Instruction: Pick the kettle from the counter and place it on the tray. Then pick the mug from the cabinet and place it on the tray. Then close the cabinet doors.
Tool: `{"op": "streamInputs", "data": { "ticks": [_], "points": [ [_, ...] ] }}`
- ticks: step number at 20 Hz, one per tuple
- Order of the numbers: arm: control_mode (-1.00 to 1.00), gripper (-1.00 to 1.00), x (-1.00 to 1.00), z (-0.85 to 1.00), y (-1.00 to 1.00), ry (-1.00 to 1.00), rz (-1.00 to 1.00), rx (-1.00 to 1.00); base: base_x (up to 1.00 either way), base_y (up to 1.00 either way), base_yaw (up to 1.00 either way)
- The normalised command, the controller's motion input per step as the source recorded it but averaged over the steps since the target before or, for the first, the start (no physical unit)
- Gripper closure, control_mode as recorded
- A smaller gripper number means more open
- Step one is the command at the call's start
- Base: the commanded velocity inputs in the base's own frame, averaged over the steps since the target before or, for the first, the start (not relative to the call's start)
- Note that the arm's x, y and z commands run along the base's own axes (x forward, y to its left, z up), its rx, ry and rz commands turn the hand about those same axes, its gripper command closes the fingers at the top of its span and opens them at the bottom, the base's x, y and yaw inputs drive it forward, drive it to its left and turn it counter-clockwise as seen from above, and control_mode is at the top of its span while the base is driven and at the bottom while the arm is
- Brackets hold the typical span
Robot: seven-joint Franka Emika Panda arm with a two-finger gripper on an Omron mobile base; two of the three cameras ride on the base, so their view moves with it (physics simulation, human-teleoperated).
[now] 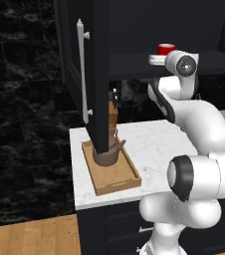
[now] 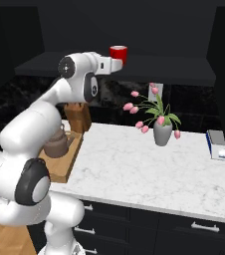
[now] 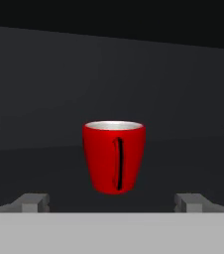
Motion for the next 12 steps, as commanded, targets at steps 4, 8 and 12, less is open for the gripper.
{"op": "streamInputs", "data": {
  "ticks": [4, 8, 12],
  "points": [
    [-1.00, -1.00, 0.56, -0.03, 0.00, 0.00, 0.00, 0.00, 0.00, 0.00, 0.00],
    [-1.00, -1.00, 0.38, 0.00, -0.11, 0.00, 0.02, 0.00, 0.00, 0.00, 0.00],
    [-1.00, -1.00, 0.22, 0.00, -0.11, 0.00, 0.04, 0.00, 0.00, 0.00, 0.00]
  ]
}}
